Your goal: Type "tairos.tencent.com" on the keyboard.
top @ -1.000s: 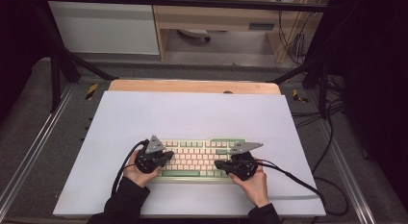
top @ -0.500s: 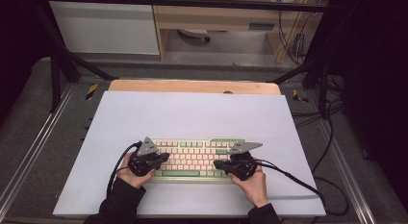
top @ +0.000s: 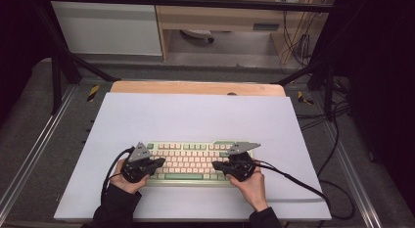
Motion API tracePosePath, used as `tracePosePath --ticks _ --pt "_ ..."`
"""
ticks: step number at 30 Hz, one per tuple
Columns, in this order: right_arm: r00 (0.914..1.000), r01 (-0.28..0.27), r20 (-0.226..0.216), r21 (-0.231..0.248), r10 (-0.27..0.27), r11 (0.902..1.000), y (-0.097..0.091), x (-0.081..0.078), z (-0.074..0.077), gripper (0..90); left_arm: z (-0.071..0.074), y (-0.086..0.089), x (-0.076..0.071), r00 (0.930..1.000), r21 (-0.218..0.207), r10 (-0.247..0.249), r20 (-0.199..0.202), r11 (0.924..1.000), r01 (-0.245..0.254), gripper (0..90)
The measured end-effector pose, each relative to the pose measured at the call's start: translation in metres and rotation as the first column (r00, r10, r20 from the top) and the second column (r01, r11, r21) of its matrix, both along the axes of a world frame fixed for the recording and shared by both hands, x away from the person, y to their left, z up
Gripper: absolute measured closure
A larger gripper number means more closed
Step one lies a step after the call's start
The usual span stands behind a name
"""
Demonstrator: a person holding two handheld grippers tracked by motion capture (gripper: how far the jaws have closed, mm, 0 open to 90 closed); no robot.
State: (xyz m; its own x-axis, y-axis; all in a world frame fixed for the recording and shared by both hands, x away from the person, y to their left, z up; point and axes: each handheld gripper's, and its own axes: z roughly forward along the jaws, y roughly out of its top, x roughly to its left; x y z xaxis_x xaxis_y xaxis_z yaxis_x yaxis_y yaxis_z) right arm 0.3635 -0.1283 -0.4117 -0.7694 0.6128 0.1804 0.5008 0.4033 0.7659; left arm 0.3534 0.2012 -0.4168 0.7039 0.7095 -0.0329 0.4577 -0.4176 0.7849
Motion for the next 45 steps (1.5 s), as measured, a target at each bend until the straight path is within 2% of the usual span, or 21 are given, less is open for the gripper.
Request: tracePosePath --ticks 4,10,19,27,43,45 --pt "1.0000 -0.009 0.002 -0.008 0.009 0.9999 0.010 0.003 0.000 90.0 0.000 0.004 -0.002 1.0000 -0.005 0.003 0.001 1.0000 -0.003 89.7" --pt "1.0000 0.006 0.007 -0.004 -0.006 1.0000 0.021 0.010 0.000 90.0 -0.001 0.009 -0.002 0.9999 -0.008 0.011 -0.002 0.9999 -0.011 89.6" --pt "0.9997 0.021 0.014 -0.038 -0.021 0.9991 0.037 0.022 -0.004 90.0 0.000 0.012 -0.002 0.9999 -0.017 0.014 -0.002 0.9997 -0.014 89.6" --pt "0.9993 0.038 0.005 -0.051 -0.037 0.9980 0.039 0.031 -0.010 90.0 -0.001 0.013 -0.001 0.9999 -0.021 0.016 -0.006 0.9997 -0.016 89.6" --pt "0.9995 0.031 0.001 -0.061 -0.031 0.9976 0.041 0.033 -0.017 90.0 -0.002 0.013 -0.001 0.9999 -0.017 0.013 -0.009 0.9998 -0.014 89.7" --pt "0.9995 0.030 -0.004 -0.075 -0.031 0.9967 0.042 0.034 -0.018 90.0 -0.002 0.013 -0.001 0.9999 -0.018 0.013 -0.009 0.9998 -0.013 89.6"
